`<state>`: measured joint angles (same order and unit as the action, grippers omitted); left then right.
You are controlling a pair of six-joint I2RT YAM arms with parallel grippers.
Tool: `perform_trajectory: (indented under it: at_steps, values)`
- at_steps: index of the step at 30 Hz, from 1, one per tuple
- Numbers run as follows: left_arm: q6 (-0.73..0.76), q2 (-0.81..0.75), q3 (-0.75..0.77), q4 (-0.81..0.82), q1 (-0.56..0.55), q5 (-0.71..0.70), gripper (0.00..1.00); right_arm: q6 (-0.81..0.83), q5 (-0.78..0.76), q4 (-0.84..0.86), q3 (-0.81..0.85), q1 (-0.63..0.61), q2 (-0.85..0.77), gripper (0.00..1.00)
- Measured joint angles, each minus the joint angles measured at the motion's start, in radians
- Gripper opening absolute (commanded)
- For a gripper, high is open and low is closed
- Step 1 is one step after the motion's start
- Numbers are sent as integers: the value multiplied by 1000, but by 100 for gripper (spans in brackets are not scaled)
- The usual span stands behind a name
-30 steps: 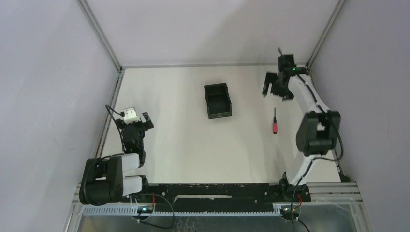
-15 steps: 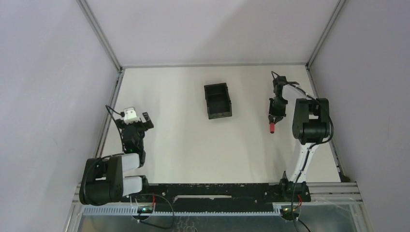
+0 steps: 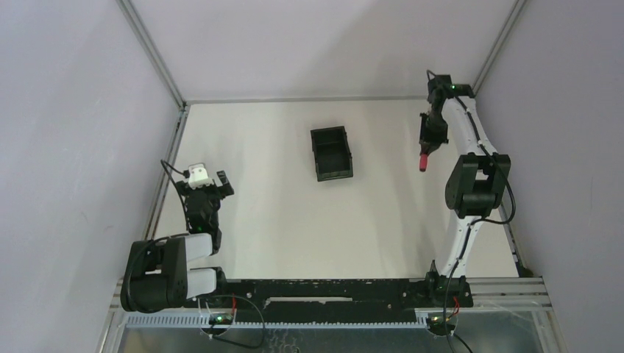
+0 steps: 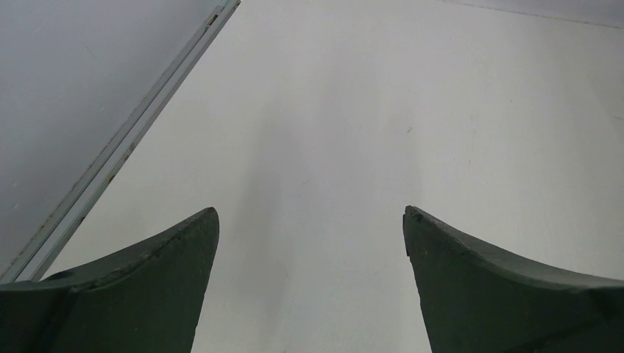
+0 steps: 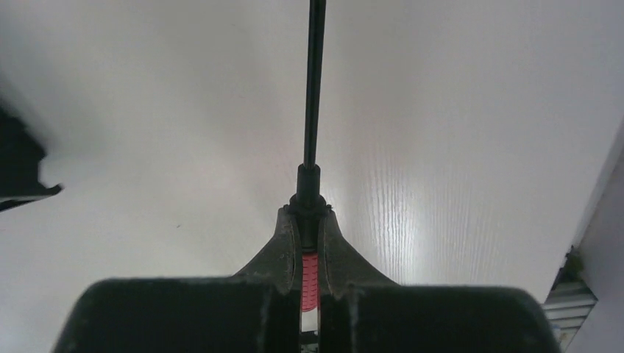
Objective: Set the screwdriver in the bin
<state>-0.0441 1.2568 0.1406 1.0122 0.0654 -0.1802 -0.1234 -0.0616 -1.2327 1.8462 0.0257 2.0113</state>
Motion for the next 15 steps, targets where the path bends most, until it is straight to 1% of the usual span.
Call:
perform_trajectory:
  at_steps: [2,5,10,13,15]
  values:
    - [0,0,0,0,0,0,100,-1,0,-72,101,0,0,0]
    - [0,0,0,0,0,0,100,-6,-3,-152,186,0,0,0]
    - [0,0,0,0,0,0,100,-24,-8,-220,206,-5,7,0]
    - [0,0,0,0,0,0,100,-42,-7,-215,206,-30,22,0]
    - [0,0,0,0,0,0,100,-56,-5,-191,209,-73,31,0]
